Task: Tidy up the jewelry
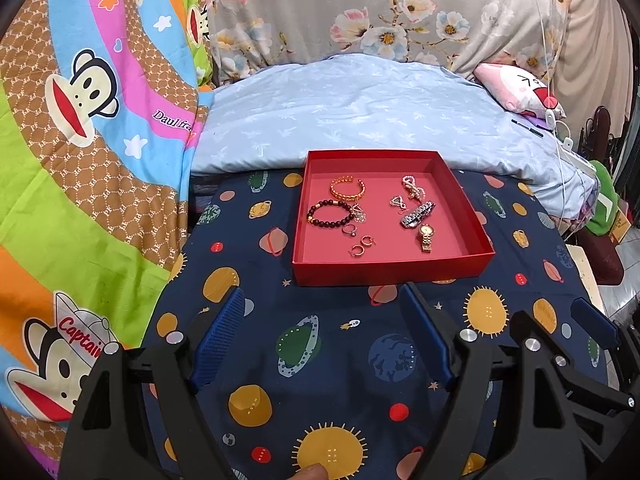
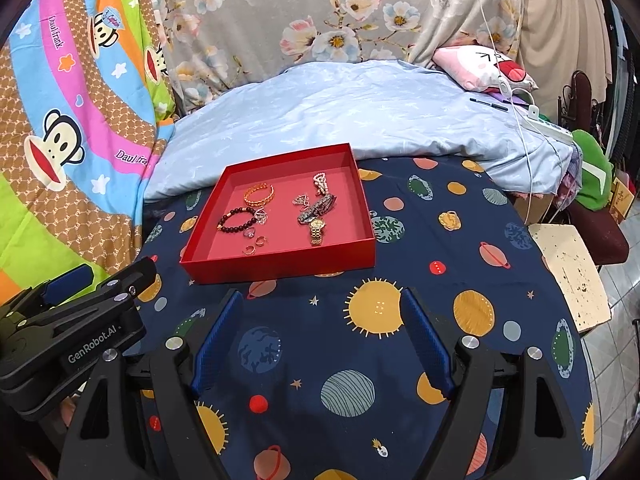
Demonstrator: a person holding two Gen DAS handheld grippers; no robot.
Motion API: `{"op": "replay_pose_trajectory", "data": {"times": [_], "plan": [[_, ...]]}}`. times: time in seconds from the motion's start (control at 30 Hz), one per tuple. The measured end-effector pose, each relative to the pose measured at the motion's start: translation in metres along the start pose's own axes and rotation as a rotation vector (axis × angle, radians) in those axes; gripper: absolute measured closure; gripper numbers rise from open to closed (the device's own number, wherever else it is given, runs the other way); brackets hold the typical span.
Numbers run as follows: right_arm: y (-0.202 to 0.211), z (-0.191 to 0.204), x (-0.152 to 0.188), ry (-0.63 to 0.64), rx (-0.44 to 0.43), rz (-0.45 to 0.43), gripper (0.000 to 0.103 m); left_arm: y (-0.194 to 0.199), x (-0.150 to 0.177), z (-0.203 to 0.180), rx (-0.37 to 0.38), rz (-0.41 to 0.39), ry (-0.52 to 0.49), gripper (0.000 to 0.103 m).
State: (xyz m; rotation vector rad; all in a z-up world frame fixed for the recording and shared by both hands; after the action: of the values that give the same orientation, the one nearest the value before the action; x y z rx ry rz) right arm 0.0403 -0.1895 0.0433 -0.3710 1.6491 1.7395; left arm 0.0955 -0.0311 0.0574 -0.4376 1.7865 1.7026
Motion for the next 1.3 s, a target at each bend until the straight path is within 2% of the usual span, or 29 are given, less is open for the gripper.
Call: {"op": "replay_pose_trajectory", "data": {"times": [0.8,1.3], "plan": [[0.0031,0.0023,0.0006,0.001,-0.002,-0.001,0.024,0.0057,0.0010,0.0036,-0.019,-0.007,0.005,0.026],[0.0029,0.0021,0.0006,0.002,0.000,0.000,0.024,0.0007,0.0011,0.0078,0.003,0.007,0.024,0.023]]}}
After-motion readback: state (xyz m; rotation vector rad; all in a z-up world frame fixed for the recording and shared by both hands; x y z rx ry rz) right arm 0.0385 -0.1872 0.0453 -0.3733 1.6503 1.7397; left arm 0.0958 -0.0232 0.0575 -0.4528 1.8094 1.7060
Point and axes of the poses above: each gripper's, at about its wrist camera, not at the fingertips, and y roughly against the way its jaws point, z to its left, x to its underside, the point moved 2 cm from there along -y, roughly the way its jaws point, and after that the axes turned 6 degrees about z, right-handed, at the moved point
